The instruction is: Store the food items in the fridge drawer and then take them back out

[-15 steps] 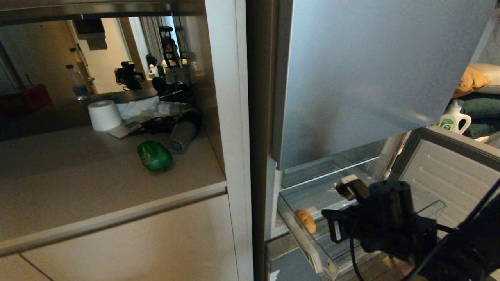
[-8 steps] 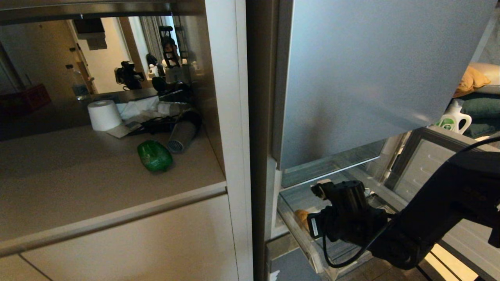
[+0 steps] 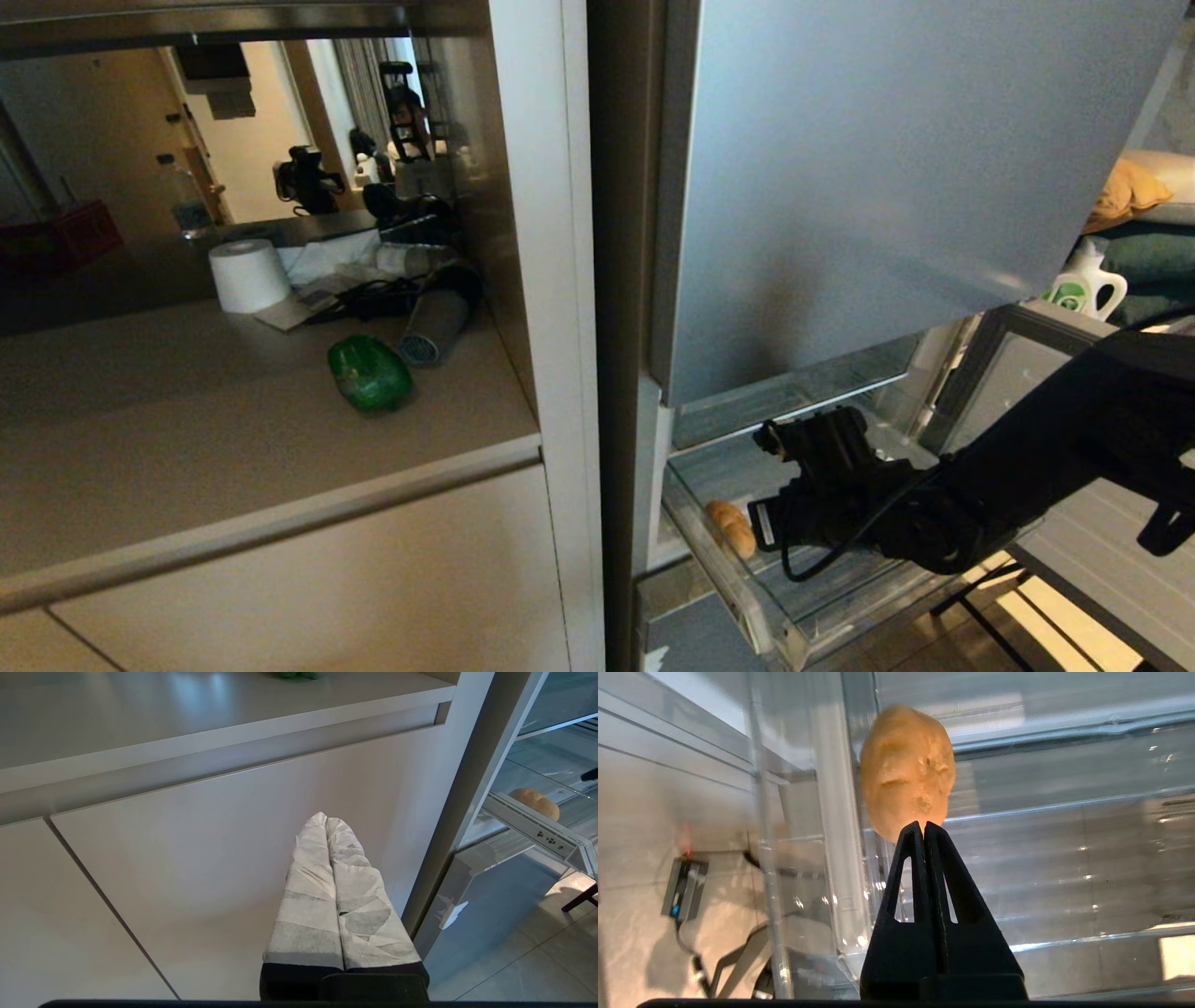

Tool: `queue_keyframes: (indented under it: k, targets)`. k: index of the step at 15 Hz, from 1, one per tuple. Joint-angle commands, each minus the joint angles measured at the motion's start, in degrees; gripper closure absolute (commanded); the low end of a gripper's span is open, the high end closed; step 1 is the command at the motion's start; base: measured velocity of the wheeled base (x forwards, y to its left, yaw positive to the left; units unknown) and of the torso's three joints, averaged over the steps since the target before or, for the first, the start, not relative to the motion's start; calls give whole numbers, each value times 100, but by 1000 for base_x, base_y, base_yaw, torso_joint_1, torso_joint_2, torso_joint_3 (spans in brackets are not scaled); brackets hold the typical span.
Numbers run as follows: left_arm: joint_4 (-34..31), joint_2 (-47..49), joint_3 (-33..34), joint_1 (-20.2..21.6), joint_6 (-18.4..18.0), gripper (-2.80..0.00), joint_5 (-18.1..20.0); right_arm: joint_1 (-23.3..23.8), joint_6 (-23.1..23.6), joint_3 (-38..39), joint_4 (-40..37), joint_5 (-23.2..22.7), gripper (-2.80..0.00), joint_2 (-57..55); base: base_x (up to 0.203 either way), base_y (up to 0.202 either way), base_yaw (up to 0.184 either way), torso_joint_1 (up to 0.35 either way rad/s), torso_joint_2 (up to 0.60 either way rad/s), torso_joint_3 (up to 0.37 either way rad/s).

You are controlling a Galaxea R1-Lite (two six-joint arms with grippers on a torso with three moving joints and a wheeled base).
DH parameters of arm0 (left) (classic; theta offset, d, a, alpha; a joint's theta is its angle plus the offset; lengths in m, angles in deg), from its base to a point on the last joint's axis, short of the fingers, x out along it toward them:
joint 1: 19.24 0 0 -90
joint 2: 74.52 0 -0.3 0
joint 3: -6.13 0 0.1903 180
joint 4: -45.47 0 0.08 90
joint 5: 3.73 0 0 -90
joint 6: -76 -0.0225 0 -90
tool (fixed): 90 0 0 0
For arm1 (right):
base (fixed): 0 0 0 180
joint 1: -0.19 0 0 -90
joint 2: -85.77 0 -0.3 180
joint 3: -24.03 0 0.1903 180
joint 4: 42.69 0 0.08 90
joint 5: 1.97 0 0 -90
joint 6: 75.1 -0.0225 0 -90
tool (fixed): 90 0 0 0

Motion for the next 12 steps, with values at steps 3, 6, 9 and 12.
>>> queue_keyframes:
  k: [3,6,9,12]
  targets:
    - [3,4,62,3,-1,0,-1,66,14,-317,-15,-135,0,-319,0,0,0,0,0,0]
    - [3,4,62,3,0,0,-2,35,-7,-458,-15,-280,0,-444,0,0,0,0,0,0]
    - [3,4,62,3,0,0,6,27,-12,-523,-46,-356,0,-475,0,0,0,0,0,0]
    - [3,4,62,3,0,0,1,43,-28,-794,-468,-365,0,-564,0,0,0,0,0,0]
